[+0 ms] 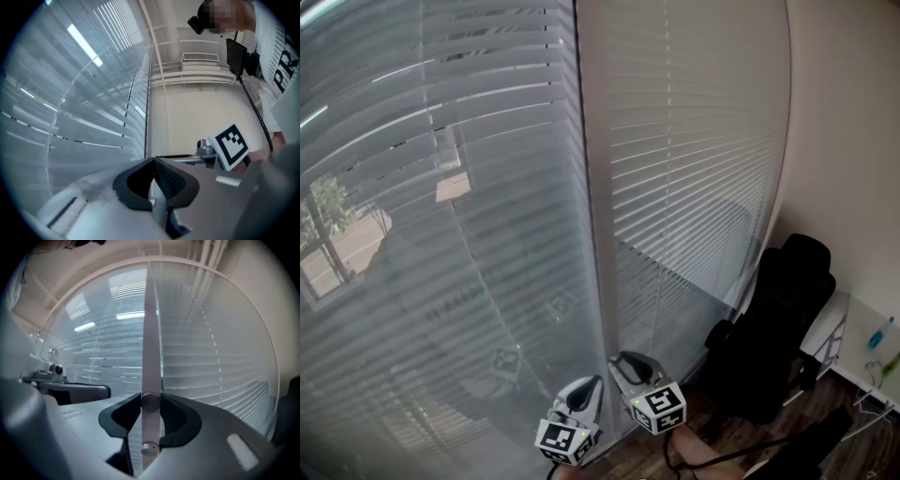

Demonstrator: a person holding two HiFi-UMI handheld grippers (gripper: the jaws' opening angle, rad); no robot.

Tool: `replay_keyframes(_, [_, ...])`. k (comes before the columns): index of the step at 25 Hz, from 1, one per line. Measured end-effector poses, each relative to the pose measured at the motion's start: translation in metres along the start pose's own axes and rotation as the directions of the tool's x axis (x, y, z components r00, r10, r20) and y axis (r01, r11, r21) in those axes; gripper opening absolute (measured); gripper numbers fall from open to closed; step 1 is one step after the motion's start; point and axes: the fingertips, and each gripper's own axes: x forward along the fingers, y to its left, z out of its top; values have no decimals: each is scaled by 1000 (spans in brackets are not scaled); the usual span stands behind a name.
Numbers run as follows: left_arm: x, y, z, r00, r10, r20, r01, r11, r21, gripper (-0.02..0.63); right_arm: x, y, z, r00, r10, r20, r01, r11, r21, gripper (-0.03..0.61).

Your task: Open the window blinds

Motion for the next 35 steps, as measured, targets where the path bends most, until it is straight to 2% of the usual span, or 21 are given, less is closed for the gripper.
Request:
replay_keyframes(2, [-1, 1, 1, 1000, 4, 3, -4, 1000, -3, -6, -2, 5, 4, 1000, -1, -23, -3, 988, -153, 137])
replay_keyframes(5, [-1, 1, 1, 1000, 5, 4, -4, 1000, -6, -6, -2, 10, 6, 998, -15, -60, -6, 943, -333, 146])
replay_keyframes(8, [1, -2, 1, 1000, -1, 7, 1, 1000, -6, -6, 2, 11, 2, 995, -34, -98, -11, 902, -431, 146])
replay_keyframes(10, [2, -3, 1, 1000, -4, 7, 4, 1000, -6, -6, 4, 10, -3, 993, -41, -112, -14, 891, -454, 146])
replay_keyframes(18, [2, -1, -1, 1000, 2, 2, -2, 1000, -11, -6, 5, 8, -4, 995, -31, -99, -12, 912, -409, 135])
replay_keyframes(24, [1, 1, -2, 1000, 7, 2, -7, 1000, -15, -6, 4, 6, -6, 997, -5, -76, -14, 968, -250, 133])
replay_keyframes(32, [1, 0, -1, 1000, 5, 5, -5, 1000, -16, -6, 4, 1, -8, 999, 10, -51, -13, 997, -73, 133])
replay_keyframes(35, [1, 1, -2, 1000, 5, 4, -5, 1000, -16, -6, 4, 0, -7, 999, 11, -43, -12, 999, -37, 133])
